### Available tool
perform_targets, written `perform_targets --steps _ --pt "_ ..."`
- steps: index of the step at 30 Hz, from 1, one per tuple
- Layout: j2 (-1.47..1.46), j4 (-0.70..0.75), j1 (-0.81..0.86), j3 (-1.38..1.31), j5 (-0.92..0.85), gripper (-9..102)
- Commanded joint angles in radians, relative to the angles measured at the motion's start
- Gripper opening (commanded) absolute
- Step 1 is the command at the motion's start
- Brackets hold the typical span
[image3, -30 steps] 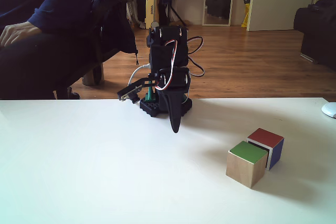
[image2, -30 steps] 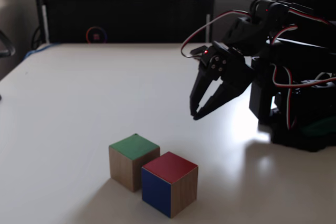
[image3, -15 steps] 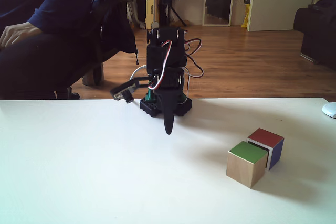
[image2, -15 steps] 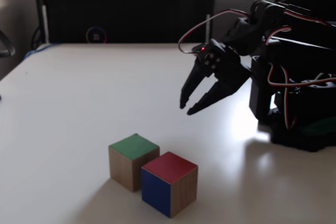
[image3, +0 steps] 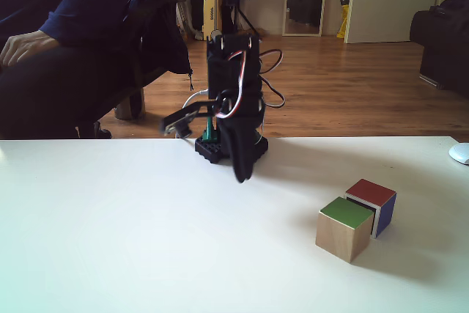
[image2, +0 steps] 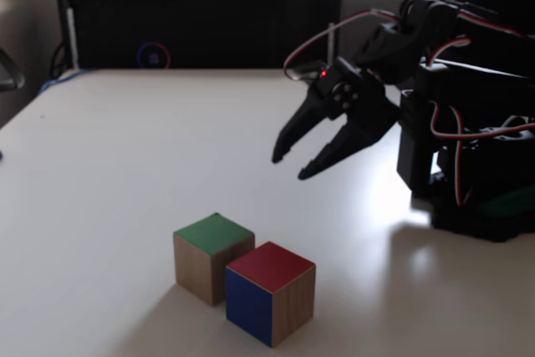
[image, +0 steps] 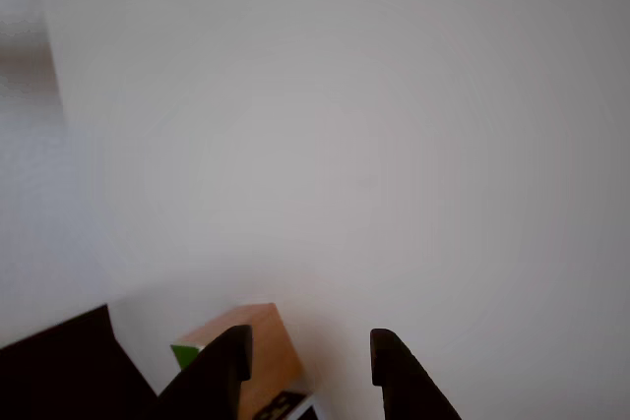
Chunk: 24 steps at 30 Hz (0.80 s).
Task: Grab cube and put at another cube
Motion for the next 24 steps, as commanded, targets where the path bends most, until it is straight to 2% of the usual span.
perform_targets --steps 1,6,16,24 --pt "-0.120 -0.028 -0.040 -0.100 -0.031 22" --pt "-0.423 -0.044 -0.080 -0.337 -0.055 26" --pt "-0.891 0.092 -0.227 -0.848 -0.140 40" --pt "-1.335 0.215 -0.344 -1.207 -0.095 41"
